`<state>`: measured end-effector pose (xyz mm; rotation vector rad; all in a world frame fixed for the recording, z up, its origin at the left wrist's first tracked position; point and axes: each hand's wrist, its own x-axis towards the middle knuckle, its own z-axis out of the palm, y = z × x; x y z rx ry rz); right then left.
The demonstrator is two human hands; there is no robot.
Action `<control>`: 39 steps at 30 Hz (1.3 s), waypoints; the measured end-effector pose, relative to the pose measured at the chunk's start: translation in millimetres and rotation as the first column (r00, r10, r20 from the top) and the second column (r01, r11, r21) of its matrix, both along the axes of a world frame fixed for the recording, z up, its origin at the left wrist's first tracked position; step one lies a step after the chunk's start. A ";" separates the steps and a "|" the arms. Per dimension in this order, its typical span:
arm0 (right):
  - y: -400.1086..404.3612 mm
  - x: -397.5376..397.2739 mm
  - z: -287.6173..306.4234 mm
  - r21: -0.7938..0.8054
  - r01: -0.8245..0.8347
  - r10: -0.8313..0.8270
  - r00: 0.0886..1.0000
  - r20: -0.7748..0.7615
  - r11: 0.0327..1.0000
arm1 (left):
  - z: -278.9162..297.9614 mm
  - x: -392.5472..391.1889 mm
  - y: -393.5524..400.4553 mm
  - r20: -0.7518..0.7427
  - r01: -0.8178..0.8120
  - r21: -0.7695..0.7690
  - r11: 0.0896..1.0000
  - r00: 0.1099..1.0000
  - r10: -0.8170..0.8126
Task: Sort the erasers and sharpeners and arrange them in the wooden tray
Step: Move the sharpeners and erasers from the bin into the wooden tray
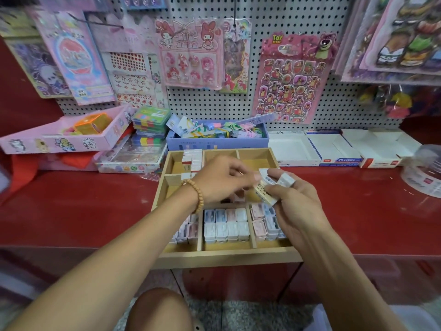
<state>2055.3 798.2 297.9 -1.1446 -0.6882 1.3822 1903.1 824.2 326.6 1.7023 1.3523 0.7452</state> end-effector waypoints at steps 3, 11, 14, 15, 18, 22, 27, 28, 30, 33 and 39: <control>-1.1 -6.6 -0.5 0.030 -0.034 0.032 0.998 0.049 0.999 | -2.5 -2.0 -1.1 0.131 0.015 -0.079 0.997 0.991 -0.004; -6.2 24.5 5.3 -0.002 0.145 -0.144 0.984 0.103 0.989 | 7.3 -18.0 15.7 0.006 -0.011 0.019 1.000 1.000 0.011; -6.8 45.4 5.8 -0.027 0.222 -0.216 0.967 0.136 0.975 | 5.3 -7.8 24.1 -0.098 -0.003 0.087 0.996 0.995 0.011; -6.8 50.8 5.6 -0.027 0.236 -0.232 0.966 0.118 0.971 | 4.0 -1.4 25.8 -0.150 0.013 0.117 0.993 0.989 0.005; -8.0 62.5 4.8 -0.046 0.217 -0.217 0.976 0.011 0.975 | -2.2 19.9 29.6 -0.298 0.098 0.175 0.980 0.954 -0.042; -11.7 70.9 1.6 -0.055 0.174 -0.175 0.984 -0.025 0.983 | -16.8 41.5 36.7 -0.477 0.213 0.208 0.955 0.874 -0.091; -14.9 74.5 -2.3 -0.052 0.157 -0.160 0.985 -0.071 0.986 | -33.1 54.6 39.2 -0.504 0.230 0.227 0.946 0.859 -0.087; -15.4 75.2 -3.2 -0.050 0.156 -0.159 0.984 -0.074 0.987 | -32.8 56.5 39.0 -0.505 0.229 0.222 0.948 0.859 -0.089; -15.8 76.0 -5.3 -0.042 0.151 -0.154 0.985 -0.081 0.988 | -30.9 58.7 40.1 -0.493 0.221 0.203 0.954 0.865 -0.095; -17.1 76.3 -6.5 -0.033 0.121 -0.123 0.989 -0.086 0.992 | -30.6 59.5 42.3 -0.492 0.234 0.196 0.952 0.864 -0.111; -18.0 69.7 -1.9 -0.009 0.073 -0.074 0.994 -0.080 0.997 | -23.9 60.1 36.8 -0.576 0.240 0.298 0.924 0.817 -0.027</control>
